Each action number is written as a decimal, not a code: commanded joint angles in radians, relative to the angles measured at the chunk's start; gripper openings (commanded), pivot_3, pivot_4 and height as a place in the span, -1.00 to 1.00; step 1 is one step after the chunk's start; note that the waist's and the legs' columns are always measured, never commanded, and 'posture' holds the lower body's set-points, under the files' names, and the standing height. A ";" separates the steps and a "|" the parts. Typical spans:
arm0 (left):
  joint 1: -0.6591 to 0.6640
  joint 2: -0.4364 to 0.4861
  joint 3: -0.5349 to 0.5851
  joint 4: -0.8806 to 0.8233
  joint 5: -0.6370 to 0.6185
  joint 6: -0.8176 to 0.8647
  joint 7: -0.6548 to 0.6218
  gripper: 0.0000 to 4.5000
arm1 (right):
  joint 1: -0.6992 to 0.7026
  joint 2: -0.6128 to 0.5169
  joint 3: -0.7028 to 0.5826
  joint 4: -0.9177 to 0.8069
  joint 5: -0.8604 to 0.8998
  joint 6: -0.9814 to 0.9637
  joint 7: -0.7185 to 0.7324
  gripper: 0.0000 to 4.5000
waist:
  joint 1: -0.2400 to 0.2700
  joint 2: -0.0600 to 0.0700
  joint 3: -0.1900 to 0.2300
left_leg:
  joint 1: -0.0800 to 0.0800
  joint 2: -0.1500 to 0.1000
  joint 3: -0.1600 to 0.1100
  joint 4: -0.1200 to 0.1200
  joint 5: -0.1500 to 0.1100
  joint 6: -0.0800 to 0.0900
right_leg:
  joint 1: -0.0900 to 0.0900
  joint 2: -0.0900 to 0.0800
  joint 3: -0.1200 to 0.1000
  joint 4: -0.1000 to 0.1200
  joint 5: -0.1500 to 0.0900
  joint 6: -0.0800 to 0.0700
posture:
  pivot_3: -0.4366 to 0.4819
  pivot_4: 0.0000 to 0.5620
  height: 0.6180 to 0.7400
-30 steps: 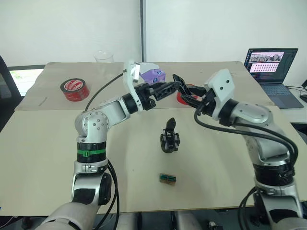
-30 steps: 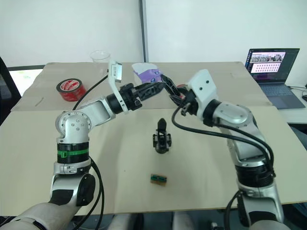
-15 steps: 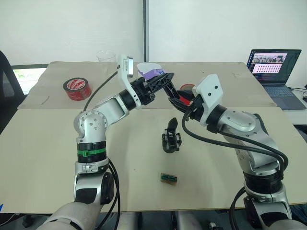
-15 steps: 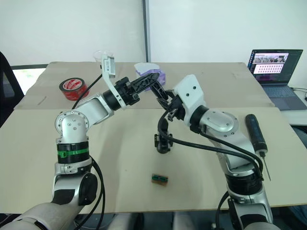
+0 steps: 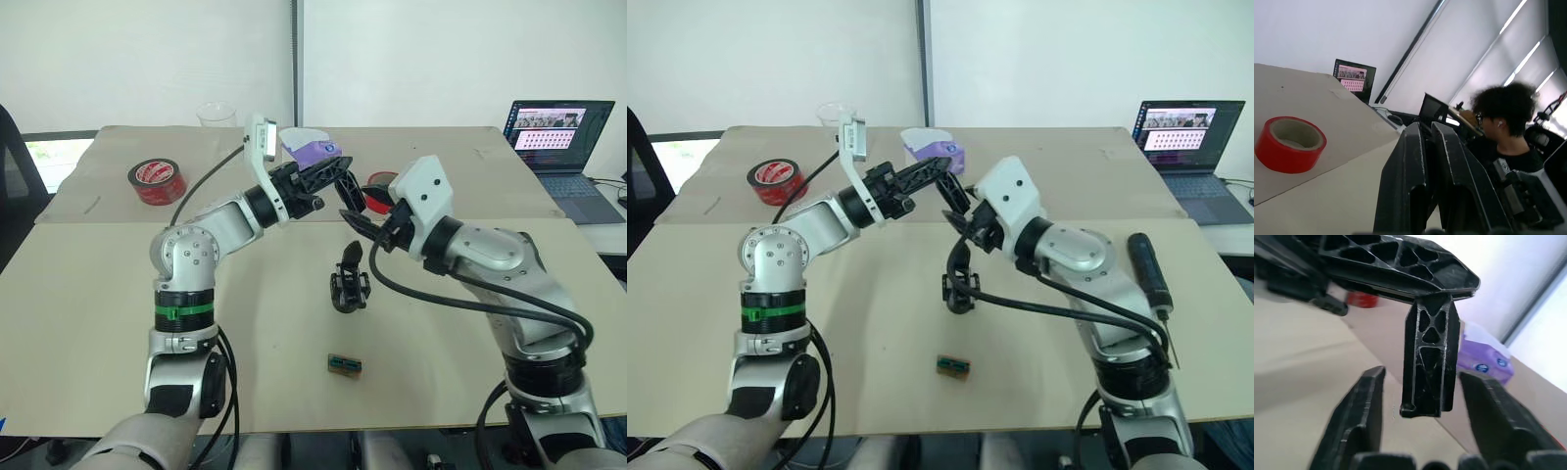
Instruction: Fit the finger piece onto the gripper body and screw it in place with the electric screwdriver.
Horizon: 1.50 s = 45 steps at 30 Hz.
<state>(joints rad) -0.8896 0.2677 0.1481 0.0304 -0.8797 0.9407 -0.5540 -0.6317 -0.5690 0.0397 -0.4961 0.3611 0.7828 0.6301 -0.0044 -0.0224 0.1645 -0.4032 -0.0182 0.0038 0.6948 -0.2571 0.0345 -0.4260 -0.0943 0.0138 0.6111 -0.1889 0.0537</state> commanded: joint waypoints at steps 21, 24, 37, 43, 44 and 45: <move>-0.202 0.196 -0.280 0.165 0.195 -0.165 -0.822 -1.00 | -0.327 -0.156 -0.052 0.299 0.545 0.477 0.334 -0.08 | -0.008 0.000 0.000 | -0.002 0.002 0.000 0.000 -0.001 0.002 | -0.002 0.000 0.000 0.000 -0.001 -0.001 | -0.05 -0.47 1.00; -0.203 0.194 -0.271 0.170 0.196 -0.165 -0.829 -1.00 | -0.315 -0.167 -0.034 0.287 0.534 0.453 0.350 -0.08 | -0.007 0.000 0.000 | -0.002 0.002 0.000 0.000 -0.001 0.002 | -0.002 0.000 0.000 0.000 -0.001 -0.001 | -0.05 -0.47 1.00; -0.167 0.248 -0.285 0.163 0.224 -0.181 -0.912 -0.28 | -0.273 -0.163 -0.023 0.253 0.487 0.380 0.337 -0.85 | -0.008 0.000 0.000 | -0.002 0.002 0.000 0.000 -0.001 0.002 | -0.002 0.000 0.000 0.001 -0.001 -0.001 | -0.05 -0.47 1.00; -0.035 0.358 -0.347 0.186 0.410 -0.421 -0.963 0.98 | -0.143 -0.246 0.015 0.170 0.373 0.217 0.390 -0.85 | -0.008 0.000 0.000 | -0.002 0.002 0.000 0.000 -0.001 0.002 | -0.002 0.000 0.000 0.001 -0.001 -0.001 | -0.05 -0.47 1.00; 0.000 0.369 -0.361 0.192 0.457 -0.497 -0.958 1.00 | -0.113 -0.260 0.016 0.153 0.357 0.184 0.402 -0.85 | -0.008 0.000 0.000 | -0.001 0.002 0.000 0.000 -0.001 0.002 | -0.002 0.000 0.000 0.001 -0.001 -0.001 | -0.05 -0.47 1.00; 0.020 0.373 -0.369 0.197 0.487 -0.547 -0.955 1.00 | -0.095 -0.268 0.016 0.144 0.347 0.163 0.409 -0.85 | -0.007 0.000 0.000 | -0.001 0.002 0.000 0.000 -0.001 0.002 | -0.002 0.000 0.000 0.001 -0.001 -0.001 | -0.05 -0.47 1.00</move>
<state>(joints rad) -0.8795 0.6335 -0.2060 0.2307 -0.4511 0.4973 -1.5041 -0.7274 -0.8201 0.0706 -0.3078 0.7273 1.0126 1.0153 -0.0119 -0.0221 0.1645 -0.4048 -0.0164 0.0042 0.6946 -0.2580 0.0361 -0.4281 -0.0944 0.0135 0.6116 -0.1903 0.0530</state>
